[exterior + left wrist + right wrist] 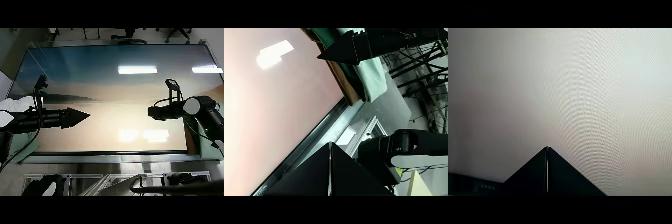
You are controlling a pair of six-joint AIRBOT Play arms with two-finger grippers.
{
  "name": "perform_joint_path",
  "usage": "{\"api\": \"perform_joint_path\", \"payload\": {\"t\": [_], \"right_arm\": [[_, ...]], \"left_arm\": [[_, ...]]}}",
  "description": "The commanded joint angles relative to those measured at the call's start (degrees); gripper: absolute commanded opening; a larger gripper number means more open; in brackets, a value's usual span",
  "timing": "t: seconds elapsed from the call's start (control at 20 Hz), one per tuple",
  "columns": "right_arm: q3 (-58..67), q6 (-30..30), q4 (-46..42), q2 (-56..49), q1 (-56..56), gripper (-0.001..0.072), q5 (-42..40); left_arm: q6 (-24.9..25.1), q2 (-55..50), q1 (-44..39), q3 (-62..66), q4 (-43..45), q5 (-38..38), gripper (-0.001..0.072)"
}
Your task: Fold the shirts.
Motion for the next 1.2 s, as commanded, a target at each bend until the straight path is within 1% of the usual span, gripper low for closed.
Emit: {"api": "perform_joint_path", "payload": {"t": [0.0,0.25,0.35,0.45,0.5,0.55,0.6,0.65,0.75,0.85,1.0,1.15], "right_arm": [[-0.04,-0.02,0.00,-0.04,0.07,0.0016,0.09],[-0.04,-0.02,0.00,-0.04,0.07,0.0016,0.09],[-0.04,-0.02,0.00,-0.04,0.04,0.0016,0.09],[-0.04,-0.02,0.00,-0.04,0.04,0.0016,0.09],[-0.04,-0.02,0.00,-0.04,0.07,0.0016,0.09],[-0.04,-0.02,0.00,-0.04,0.04,0.0016,0.09],[-0.04,-0.02,0.00,-0.04,0.04,0.0016,0.09],[-0.04,-0.02,0.00,-0.04,0.07,0.0016,0.09],[-0.04,-0.02,0.02,-0.04,0.07,0.0016,0.09],[-0.04,-0.02,-0.02,-0.04,0.00,0.0016,0.09],[-0.04,-0.02,-0.02,-0.04,0.00,0.0016,0.09],[-0.04,-0.02,0.00,-0.04,0.00,0.0016,0.09]], "left_arm": [[0.02,0.07,-0.02,-0.02,0.04,-0.04,0.0013],[0.02,0.07,0.00,0.00,0.09,0.00,0.0014],[-0.98,0.04,0.79,0.44,2.60,1.07,0.0014],[-8.59,0.04,3.87,3.76,14.58,2.21,0.0013],[-11.67,0.07,6.23,6.38,22.49,1.77,0.0015],[-13.35,0.07,8.33,8.94,29.64,0.61,0.0021],[-13.99,0.07,10.56,11.65,37.29,-0.31,0.0296],[-14.29,0.04,12.24,13.94,44.94,-0.04,0.0691],[-15.67,-0.83,14.36,16.55,57.53,3.87,0.0703],[-15.67,-4.33,16.59,17.97,64.48,7.26,0.0703],[-15.65,-14.12,21.03,19.85,70.05,9.29,0.0703],[-15.61,-25.31,25.24,21.35,70.84,12.85,0.0703]]}}
